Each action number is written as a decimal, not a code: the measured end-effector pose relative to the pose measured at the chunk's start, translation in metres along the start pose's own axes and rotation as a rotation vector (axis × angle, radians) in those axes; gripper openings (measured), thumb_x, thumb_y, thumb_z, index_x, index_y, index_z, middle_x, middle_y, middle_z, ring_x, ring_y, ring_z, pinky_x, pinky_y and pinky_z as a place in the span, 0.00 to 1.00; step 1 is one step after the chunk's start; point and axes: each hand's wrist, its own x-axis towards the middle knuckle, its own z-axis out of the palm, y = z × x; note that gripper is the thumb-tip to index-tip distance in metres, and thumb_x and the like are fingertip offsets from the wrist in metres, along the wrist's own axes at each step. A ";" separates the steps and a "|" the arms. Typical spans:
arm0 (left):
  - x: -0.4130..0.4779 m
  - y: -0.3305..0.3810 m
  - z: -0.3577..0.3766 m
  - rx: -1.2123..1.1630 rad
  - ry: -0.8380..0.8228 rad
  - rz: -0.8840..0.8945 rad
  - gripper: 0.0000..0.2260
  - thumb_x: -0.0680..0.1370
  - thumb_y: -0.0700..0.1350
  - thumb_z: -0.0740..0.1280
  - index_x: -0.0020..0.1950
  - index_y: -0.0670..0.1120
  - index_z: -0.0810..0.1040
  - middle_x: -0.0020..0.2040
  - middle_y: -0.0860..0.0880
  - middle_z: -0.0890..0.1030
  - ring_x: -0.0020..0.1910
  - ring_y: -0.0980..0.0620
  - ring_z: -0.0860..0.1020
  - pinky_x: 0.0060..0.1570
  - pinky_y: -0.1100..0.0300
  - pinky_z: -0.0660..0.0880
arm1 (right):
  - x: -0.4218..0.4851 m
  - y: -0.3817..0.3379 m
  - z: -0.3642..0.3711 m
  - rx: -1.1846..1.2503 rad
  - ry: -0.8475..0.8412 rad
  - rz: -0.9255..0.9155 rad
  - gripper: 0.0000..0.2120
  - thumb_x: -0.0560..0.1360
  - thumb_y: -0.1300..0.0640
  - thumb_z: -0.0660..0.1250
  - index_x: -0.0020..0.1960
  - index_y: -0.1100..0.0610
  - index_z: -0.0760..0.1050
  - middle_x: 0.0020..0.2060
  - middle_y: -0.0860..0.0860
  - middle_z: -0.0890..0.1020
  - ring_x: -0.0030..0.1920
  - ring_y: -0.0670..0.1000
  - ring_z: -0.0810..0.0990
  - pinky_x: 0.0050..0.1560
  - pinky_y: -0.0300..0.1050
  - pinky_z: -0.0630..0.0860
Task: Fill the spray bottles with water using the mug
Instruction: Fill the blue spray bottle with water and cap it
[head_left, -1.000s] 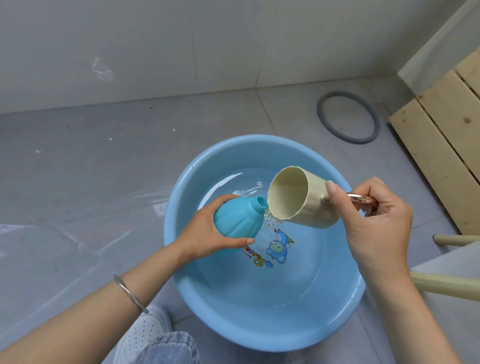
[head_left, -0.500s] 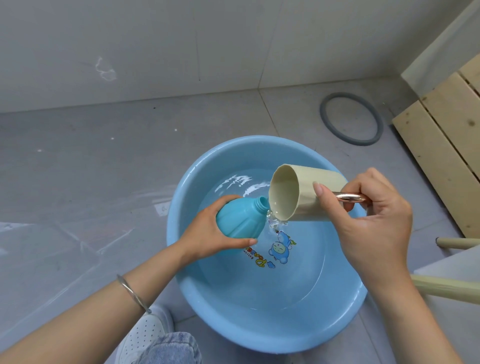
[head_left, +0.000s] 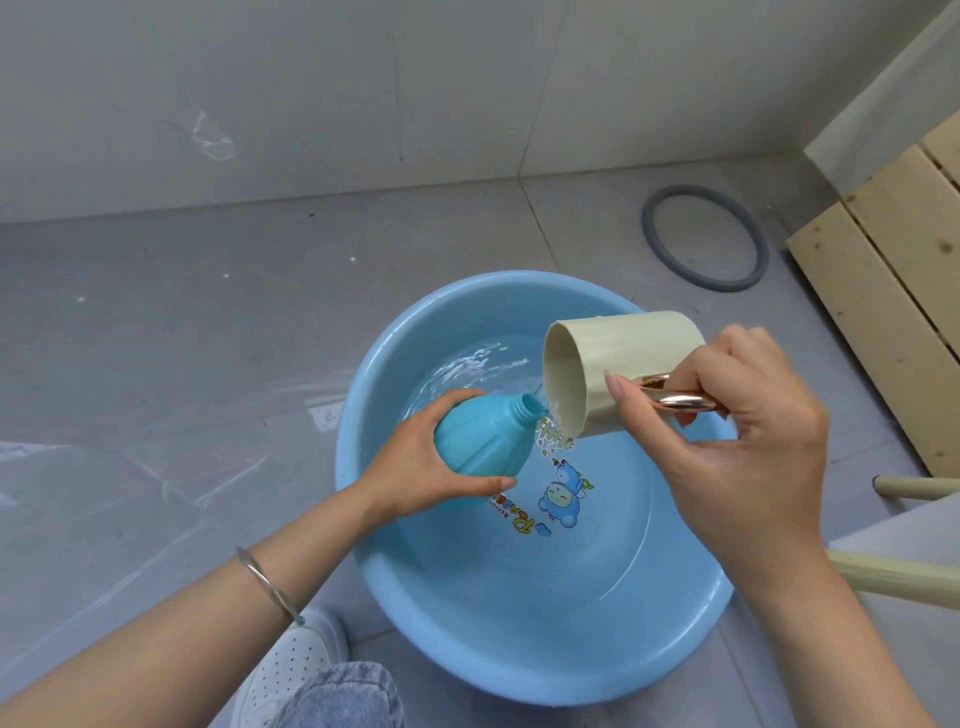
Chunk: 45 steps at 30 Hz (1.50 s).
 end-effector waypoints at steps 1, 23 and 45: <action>0.000 0.000 0.000 0.005 0.002 0.004 0.35 0.59 0.56 0.83 0.62 0.63 0.72 0.55 0.68 0.77 0.55 0.67 0.76 0.54 0.71 0.72 | 0.000 -0.001 0.000 -0.012 0.000 -0.028 0.18 0.70 0.59 0.74 0.28 0.61 0.68 0.29 0.46 0.64 0.34 0.48 0.61 0.38 0.42 0.60; -0.001 0.001 -0.001 -0.038 -0.015 -0.001 0.38 0.55 0.63 0.80 0.63 0.62 0.72 0.57 0.64 0.78 0.57 0.63 0.77 0.60 0.59 0.75 | -0.036 0.057 0.018 0.171 0.089 0.494 0.19 0.71 0.55 0.72 0.29 0.60 0.65 0.29 0.50 0.67 0.32 0.44 0.64 0.35 0.34 0.61; -0.001 0.003 0.000 -0.022 -0.008 -0.007 0.39 0.54 0.64 0.79 0.63 0.62 0.72 0.57 0.65 0.77 0.57 0.65 0.76 0.59 0.62 0.74 | -0.102 0.110 0.054 0.056 -0.097 0.707 0.21 0.70 0.63 0.74 0.28 0.58 0.63 0.28 0.51 0.66 0.31 0.45 0.65 0.32 0.37 0.60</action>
